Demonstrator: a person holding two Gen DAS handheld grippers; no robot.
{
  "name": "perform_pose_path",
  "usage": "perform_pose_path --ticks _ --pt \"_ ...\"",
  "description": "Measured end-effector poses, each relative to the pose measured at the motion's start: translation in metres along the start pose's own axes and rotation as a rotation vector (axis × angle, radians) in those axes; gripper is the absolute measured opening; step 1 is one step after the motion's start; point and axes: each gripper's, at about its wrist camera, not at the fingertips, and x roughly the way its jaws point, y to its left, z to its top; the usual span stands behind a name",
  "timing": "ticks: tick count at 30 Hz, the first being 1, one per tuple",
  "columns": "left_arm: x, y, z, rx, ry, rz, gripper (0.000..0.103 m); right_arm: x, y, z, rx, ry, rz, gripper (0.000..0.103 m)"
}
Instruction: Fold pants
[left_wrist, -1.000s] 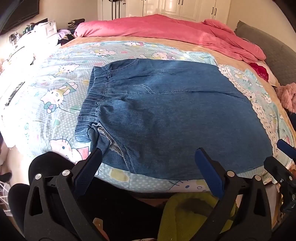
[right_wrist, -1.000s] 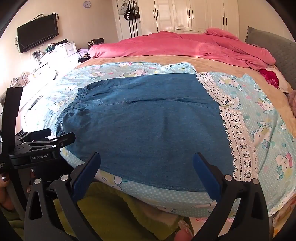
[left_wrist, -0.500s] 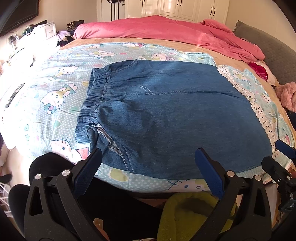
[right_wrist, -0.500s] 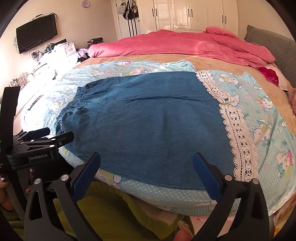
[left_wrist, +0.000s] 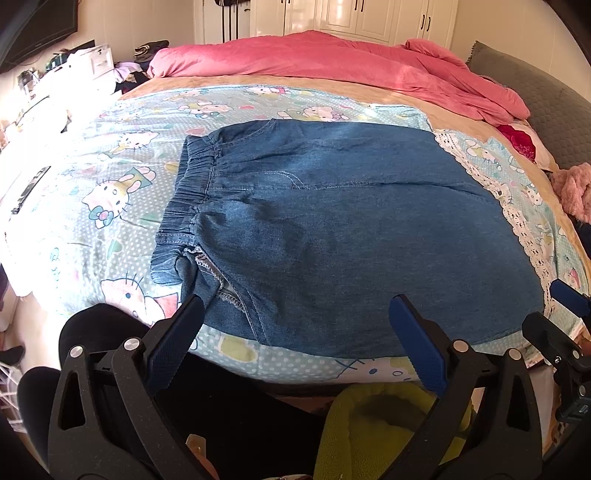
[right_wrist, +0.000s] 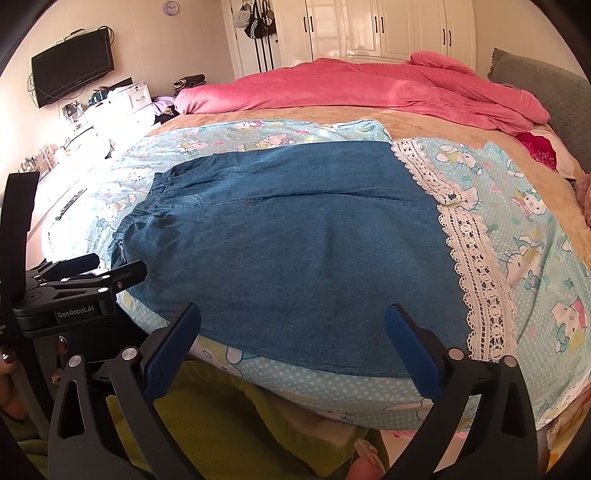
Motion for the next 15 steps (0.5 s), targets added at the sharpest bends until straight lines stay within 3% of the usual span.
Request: perform_pose_path --ticks 15 --pt "-0.0027 0.0012 -0.0003 0.001 -0.010 0.005 0.094 0.0004 -0.0006 -0.0010 0.007 0.001 0.002 0.099"
